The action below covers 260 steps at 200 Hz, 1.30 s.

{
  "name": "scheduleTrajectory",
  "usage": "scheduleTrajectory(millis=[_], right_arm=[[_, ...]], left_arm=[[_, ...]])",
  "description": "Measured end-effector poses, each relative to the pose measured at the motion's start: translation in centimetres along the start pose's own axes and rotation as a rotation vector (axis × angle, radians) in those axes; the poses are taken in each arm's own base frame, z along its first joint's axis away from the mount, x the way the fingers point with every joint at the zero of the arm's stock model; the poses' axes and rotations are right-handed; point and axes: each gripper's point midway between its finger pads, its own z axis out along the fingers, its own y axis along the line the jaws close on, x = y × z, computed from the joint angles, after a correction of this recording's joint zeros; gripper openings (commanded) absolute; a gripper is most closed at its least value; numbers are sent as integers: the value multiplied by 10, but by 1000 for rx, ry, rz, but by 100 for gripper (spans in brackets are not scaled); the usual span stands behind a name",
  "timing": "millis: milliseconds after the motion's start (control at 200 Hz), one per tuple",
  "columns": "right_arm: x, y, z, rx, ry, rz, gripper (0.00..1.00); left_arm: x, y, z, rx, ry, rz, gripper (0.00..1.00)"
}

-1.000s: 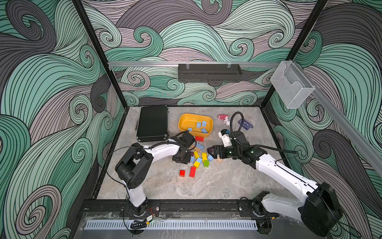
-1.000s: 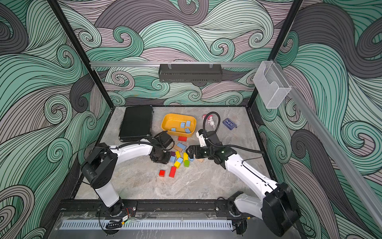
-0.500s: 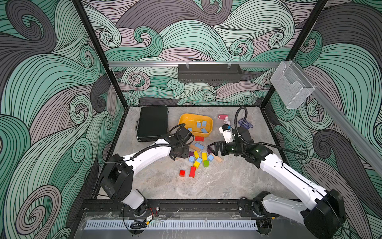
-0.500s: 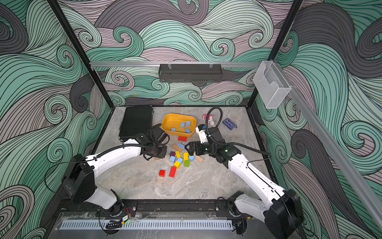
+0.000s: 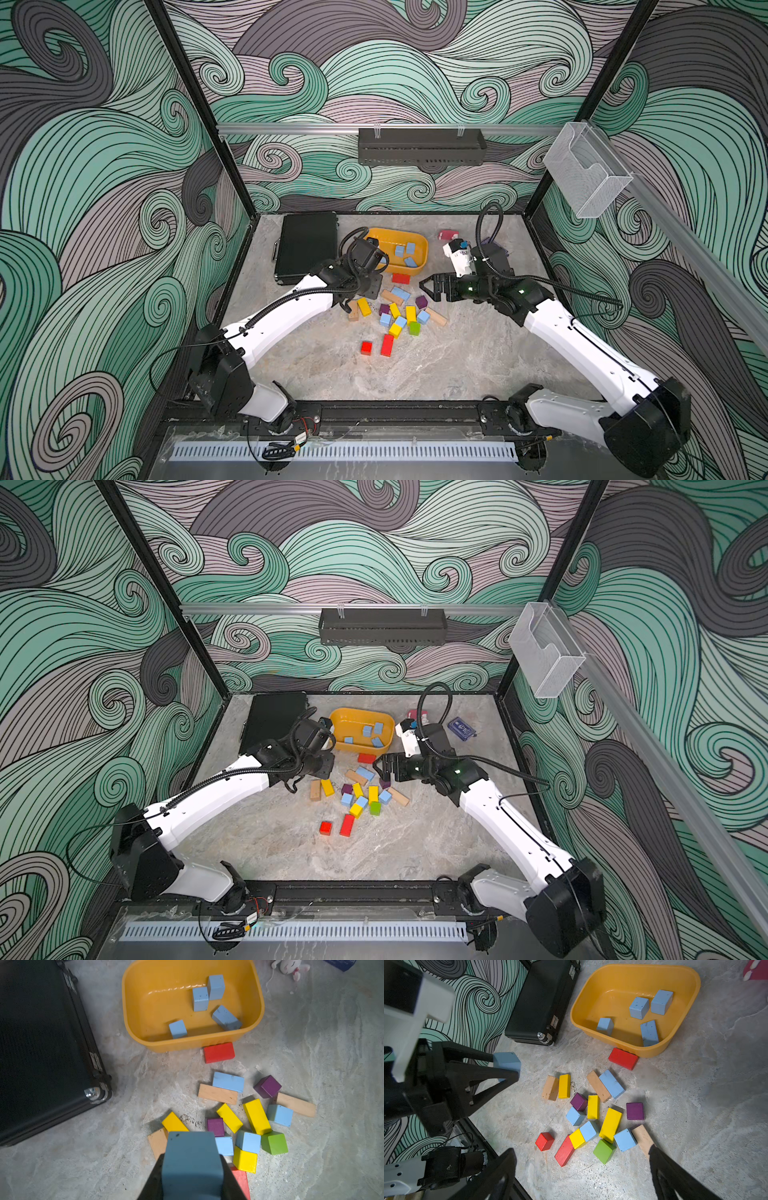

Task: Pick out the blue building blocks
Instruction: Place the building block in the storage box.

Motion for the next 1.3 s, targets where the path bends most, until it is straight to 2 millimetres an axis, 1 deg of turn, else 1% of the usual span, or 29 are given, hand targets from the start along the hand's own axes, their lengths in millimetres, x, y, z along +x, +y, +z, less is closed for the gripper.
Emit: scheduleTrajectory(millis=[115,210,515,675,886,1101,1301], right_arm=[[-6,-7,0,16,-2,17,99],[-13,-11,1,27,-5,28,99],[-30,-26,12,58,-1,60,99],[-32,-38,22,80,17,83,99],[-34,-52,38,101,44,108,99],[-42,-61,57,108,53,121,99],[-49,-69,75,114,69,130,99]], left_arm=[[-28,-2,-1,0,-55,24,0],[-44,-1,4,-5,-76,33,0],[-77,7,49,-11,-58,18,0],[-91,13,73,-6,-50,-1,0],[-104,23,107,-6,-36,-26,0],[-105,32,147,3,0,-48,0],[-106,37,180,13,24,-64,0]])
